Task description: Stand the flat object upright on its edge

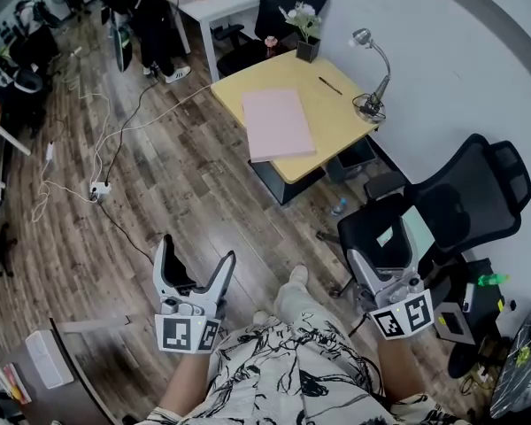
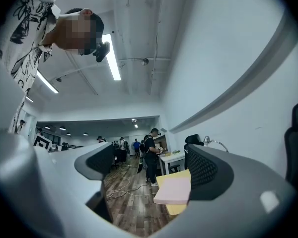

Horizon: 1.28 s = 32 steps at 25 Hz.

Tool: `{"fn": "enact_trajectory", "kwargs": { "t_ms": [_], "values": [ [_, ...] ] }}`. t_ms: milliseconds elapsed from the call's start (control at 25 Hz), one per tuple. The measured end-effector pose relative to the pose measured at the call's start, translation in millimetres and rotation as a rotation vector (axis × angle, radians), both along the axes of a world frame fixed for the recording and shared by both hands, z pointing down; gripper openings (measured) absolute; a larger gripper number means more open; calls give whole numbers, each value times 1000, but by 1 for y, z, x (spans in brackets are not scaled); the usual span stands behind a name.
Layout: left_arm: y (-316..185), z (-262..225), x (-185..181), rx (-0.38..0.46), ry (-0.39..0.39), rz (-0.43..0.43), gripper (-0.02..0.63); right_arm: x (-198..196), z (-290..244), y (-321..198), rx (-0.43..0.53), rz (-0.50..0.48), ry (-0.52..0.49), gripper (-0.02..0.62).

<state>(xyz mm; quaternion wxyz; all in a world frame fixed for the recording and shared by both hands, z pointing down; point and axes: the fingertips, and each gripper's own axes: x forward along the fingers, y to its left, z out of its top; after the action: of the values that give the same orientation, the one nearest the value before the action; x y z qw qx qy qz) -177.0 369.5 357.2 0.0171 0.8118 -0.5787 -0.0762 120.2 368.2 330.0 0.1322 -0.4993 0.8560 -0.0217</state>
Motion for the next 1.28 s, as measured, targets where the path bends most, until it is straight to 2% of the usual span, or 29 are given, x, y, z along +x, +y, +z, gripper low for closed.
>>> {"fn": "enact_trajectory", "kwargs": {
  "t_ms": [560,800,1280],
  "values": [
    [-105,-8,40,-3,-12,-2,515,29,0,-110,-11,-27,1,469],
    [-141,-12,54,-15,-21,-35,514,38,5,-152,-36,-67,36,469],
    [-186,-9,71,-30,-13,-127,515,71,9,-215,-45,-115,11,471]
  ]
}}
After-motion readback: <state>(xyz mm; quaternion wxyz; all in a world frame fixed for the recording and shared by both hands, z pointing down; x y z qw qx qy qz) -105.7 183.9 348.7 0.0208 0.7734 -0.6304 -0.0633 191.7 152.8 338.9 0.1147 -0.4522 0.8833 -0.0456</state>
